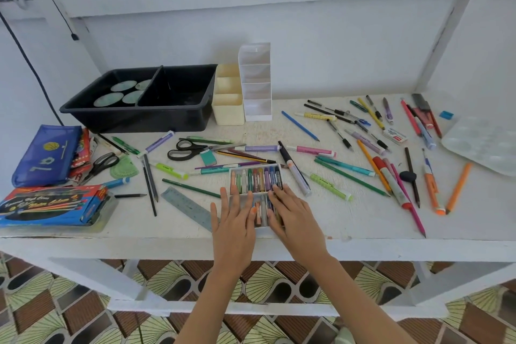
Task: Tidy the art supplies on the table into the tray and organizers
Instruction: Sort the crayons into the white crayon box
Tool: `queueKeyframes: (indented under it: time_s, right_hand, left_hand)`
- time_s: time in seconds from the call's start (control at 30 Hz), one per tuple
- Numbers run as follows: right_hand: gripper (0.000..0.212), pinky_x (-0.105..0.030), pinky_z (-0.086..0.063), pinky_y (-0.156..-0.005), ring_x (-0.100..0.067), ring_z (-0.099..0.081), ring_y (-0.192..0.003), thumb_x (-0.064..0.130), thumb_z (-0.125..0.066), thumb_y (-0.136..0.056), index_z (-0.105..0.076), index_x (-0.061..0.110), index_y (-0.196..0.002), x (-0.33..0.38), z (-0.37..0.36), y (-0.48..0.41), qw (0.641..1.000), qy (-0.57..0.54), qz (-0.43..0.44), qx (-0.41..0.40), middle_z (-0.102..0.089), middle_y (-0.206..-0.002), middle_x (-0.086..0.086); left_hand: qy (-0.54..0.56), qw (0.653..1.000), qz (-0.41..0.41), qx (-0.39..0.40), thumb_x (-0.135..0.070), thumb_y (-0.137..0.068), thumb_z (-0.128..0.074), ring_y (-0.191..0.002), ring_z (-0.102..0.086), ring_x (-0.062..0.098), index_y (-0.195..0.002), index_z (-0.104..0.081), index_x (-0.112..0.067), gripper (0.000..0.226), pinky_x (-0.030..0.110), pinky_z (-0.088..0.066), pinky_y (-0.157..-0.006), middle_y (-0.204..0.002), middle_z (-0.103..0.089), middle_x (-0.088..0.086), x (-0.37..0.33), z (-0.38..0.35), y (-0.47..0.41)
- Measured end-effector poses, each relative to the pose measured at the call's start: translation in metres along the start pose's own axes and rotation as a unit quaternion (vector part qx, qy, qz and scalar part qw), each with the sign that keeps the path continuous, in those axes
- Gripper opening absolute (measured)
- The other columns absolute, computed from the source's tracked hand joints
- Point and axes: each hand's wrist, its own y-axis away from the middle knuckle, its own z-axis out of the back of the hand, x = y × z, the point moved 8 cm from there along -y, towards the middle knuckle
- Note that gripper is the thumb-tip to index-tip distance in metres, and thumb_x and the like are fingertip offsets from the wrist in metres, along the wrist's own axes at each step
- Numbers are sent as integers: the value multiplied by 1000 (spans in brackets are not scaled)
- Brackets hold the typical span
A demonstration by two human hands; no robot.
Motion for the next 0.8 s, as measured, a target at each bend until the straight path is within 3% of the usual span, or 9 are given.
queueKeyframes:
  time_s: [0.07, 0.2, 0.27, 0.33, 0.4, 0.47, 0.57, 0.73, 0.8]
  right_hand:
    - [52, -32, -28, -110, -18, -33, -138, 40, -30, -97, -51, 11, -134, 0, 0, 0, 1000, 2, -1, -1, -47, -143, -3]
    - [51, -34, -30, -109, -20, -36, -137, 39, -27, -98, -53, 10, -132, 2, 1, 1, 1000, 1, -3, -1, -49, -141, -4]
    - [59, -33, -28, -110, -18, -32, -138, 44, -16, -100, -51, 11, -134, 4, 1, 1, 1000, -4, 7, 2, -46, -143, -3]
    - [64, -28, -19, -115, -10, -23, -141, 48, -11, -98, -45, 14, -139, 3, 3, 0, 998, -60, -5, 5, -38, -148, 2]
    - [50, -23, -14, -117, 1, -18, -139, 40, -27, -100, -38, 17, -143, -3, 13, -2, 985, -166, -46, 4, -32, -149, 9]
    - [43, -11, -11, -112, 9, -19, -133, 30, -35, -101, -36, 20, -143, -12, 31, -4, 972, -220, -74, -25, -32, -144, 16]
    - [40, -8, -21, -106, 5, -36, -125, 28, -34, -98, -49, 19, -134, -36, 65, -8, 959, -241, -106, -102, -46, -132, 14]
    - [27, -25, -44, -96, -6, -54, -109, 12, -41, -98, -61, 16, -116, -103, 104, -23, 932, -266, -171, -179, -61, -114, 7]
    - [27, -16, -44, -90, -2, -55, -103, 5, -43, -96, -63, 16, -111, -131, 118, -29, 922, -265, -197, -201, -63, -107, 9]
  left_hand:
    - [-13, 1000, 3, 3, -46, -97, -6, -143, -10, 27, -142, -25, -29, 51, 35, 11, -112, -153, -20, 0, 0, -1, -1]
    - [-15, 1000, 21, 18, -48, -84, 7, -141, 19, 14, -146, -14, -33, 67, 35, 22, -109, -154, 5, -6, -1, 1, -1]
    - [-24, 999, 29, 19, -47, -85, 5, -138, 22, 11, -147, -18, -33, 67, 36, 23, -108, -156, 3, -4, -4, 6, -2]
    - [-16, 999, 36, 1, -49, -83, 6, -138, 16, 9, -145, -28, -30, 74, 35, 23, -108, -157, -7, 0, -9, 13, -5]
    - [17, 999, 41, -27, -51, -82, 5, -142, 5, 8, -143, -35, -25, 77, 31, 22, -108, -156, -15, 1, -17, 22, -11]
    - [67, 996, 39, -52, -47, -89, -5, -141, -2, 4, -141, -38, -23, 66, 27, 18, -110, -154, -23, 0, -31, 26, -21]
    - [131, 989, 21, -69, -40, -95, -18, -141, -12, 5, -139, -42, -20, 54, 24, 10, -113, -149, -34, 0, -61, 25, -44]
    - [189, 980, -37, -40, -22, -102, -34, -142, -21, 10, -138, -45, -19, 38, 22, 5, -113, -148, -37, 1, -119, 1, -94]
    - [217, 975, -48, -24, -22, -101, -35, -141, -21, 10, -137, -47, -19, 37, 22, 5, -113, -148, -37, 2, -144, -10, -114]
